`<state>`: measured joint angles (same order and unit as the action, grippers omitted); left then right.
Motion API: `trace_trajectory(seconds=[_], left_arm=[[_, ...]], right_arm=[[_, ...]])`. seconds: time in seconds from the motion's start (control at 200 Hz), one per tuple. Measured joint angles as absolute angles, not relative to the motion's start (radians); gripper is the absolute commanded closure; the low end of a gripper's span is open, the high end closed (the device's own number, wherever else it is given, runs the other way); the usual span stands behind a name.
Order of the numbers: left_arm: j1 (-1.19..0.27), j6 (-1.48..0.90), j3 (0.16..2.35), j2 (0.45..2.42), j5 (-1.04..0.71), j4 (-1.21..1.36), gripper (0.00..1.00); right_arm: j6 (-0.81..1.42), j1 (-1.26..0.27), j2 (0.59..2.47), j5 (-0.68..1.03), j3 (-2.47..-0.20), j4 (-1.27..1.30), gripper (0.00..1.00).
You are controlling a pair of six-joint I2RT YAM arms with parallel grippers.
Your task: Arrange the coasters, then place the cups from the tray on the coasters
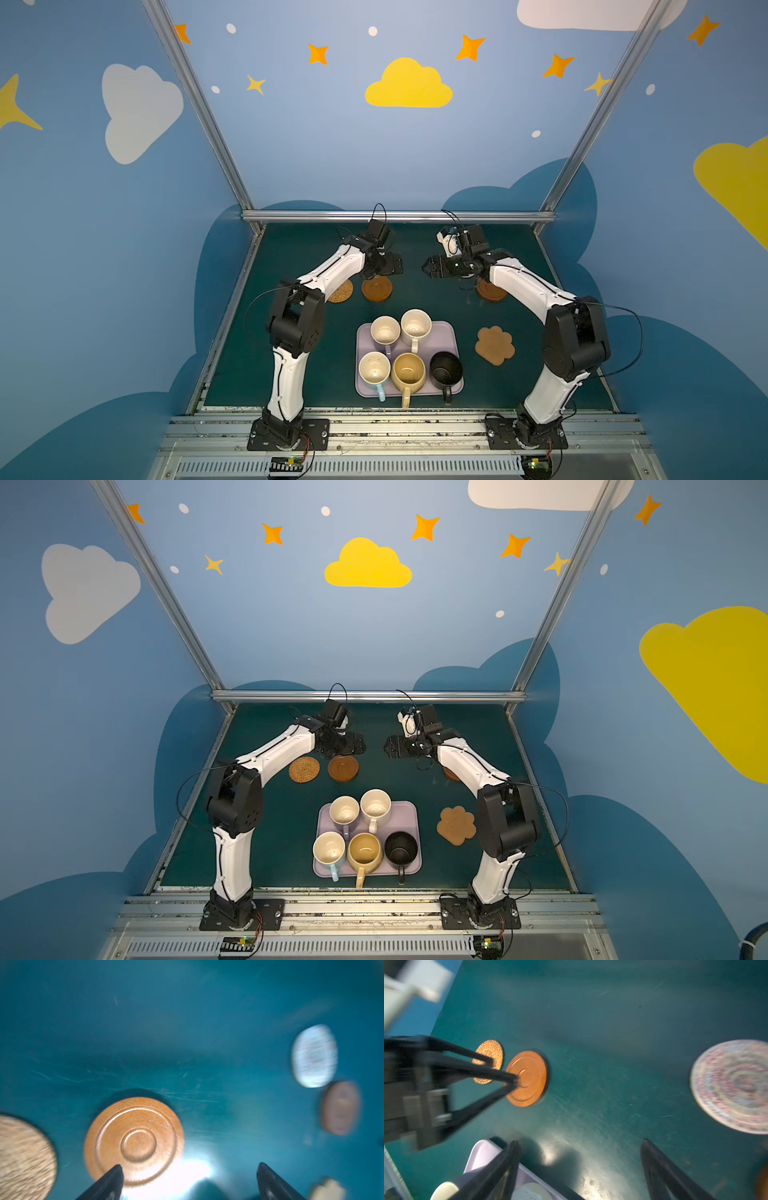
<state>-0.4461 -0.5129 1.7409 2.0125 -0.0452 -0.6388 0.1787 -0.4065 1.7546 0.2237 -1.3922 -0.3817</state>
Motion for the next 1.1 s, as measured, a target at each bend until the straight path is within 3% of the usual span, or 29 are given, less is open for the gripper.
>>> trace_trajectory(seconds=[0.21,0.345,0.546,0.821,0.961,1.101], left_arm=[[-0.415,-0.505,1.606,1.780,-0.134,-0.551,0.00],[-0.379,-0.513,1.460,1.663,-0.250,-0.463,0.00],[-0.349,-0.516,1.408,1.627,-0.395,-0.409,0.00],[-0.384,-0.517,1.410,1.687,-0.464,-0.385,0.00],[-0.395,-0.516,1.415,1.731,-0.450,-0.400,0.00],[-0.410,-0.504,1.462,1.763,-0.369,-0.450,0.00]], right_arm=[[0.175,-0.372,1.604,0.114,-1.324,-0.318,0.10],[0.187,-0.305,1.599,0.111,-1.352,-0.329,0.10],[0.224,-0.197,1.781,0.142,-1.541,-0.445,0.10],[0.212,-0.176,2.072,0.118,-1.835,-0.655,0.10],[0.197,-0.170,2.169,0.117,-1.911,-0.704,0.25],[0.202,-0.154,2.224,0.133,-1.920,-0.719,0.25]])
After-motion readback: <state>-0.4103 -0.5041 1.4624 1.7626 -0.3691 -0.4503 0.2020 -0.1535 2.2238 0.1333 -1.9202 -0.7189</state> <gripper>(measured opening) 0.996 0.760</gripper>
